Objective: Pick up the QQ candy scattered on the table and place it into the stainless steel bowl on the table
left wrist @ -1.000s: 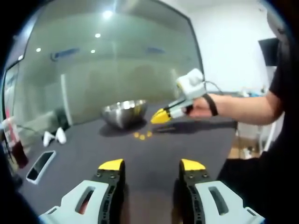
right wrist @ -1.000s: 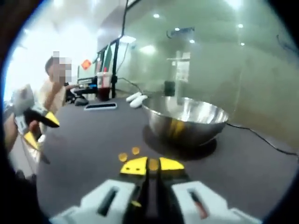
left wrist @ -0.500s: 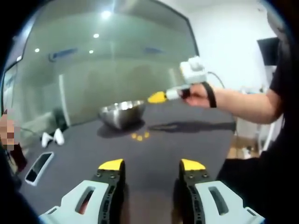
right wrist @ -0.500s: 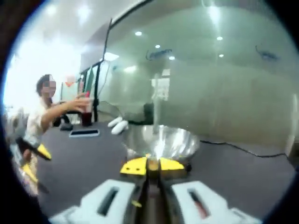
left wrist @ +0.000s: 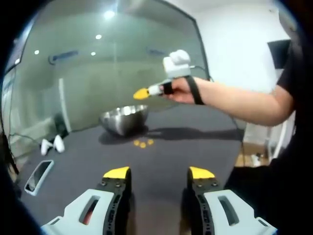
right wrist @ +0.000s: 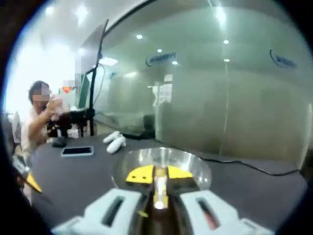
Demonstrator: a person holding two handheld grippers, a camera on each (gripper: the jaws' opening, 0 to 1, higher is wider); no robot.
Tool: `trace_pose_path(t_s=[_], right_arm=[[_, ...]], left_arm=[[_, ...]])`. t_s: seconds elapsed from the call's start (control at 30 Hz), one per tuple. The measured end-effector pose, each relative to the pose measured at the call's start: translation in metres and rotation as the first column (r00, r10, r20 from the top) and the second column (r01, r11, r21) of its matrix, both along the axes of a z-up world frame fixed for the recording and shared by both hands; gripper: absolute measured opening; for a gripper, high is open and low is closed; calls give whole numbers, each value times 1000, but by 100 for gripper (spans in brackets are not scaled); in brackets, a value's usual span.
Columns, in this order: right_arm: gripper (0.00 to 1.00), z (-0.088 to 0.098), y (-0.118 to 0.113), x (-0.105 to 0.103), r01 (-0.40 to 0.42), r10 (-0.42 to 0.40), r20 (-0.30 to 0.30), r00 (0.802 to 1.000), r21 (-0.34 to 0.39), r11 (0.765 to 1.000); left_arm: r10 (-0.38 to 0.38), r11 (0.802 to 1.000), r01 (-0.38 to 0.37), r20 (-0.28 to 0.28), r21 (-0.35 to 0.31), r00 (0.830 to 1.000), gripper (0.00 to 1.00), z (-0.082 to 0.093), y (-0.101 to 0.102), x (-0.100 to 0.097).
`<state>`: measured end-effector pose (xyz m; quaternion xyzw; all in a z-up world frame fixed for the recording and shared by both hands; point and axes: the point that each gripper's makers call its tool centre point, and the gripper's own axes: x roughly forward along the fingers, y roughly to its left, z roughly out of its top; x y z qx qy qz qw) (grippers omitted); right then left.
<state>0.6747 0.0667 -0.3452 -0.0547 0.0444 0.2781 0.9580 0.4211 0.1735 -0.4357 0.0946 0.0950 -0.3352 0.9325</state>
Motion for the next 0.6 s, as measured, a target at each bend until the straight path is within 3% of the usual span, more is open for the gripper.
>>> trace_pose_path(t_s=[0.33, 0.4, 0.43, 0.6], right_arm=[[11, -6, 7, 8, -13, 13, -7, 1000, -21, 1000], [24, -11, 15, 6, -72, 70, -29, 997, -50, 996], [26, -10, 14, 6, -66, 66, -21, 998, -47, 997], [22, -10, 14, 4, -68, 67, -20, 998, -42, 997]], left_arm=[[10, 1000, -10, -6, -5, 1000, 47, -2, 3, 2], [7, 1000, -7, -9, -1, 1000, 47, -2, 3, 2], [6, 1000, -6, -9, 0, 1000, 47, -3, 3, 2], [4, 1000, -4, -10, 2, 1000, 47, -3, 1, 2]])
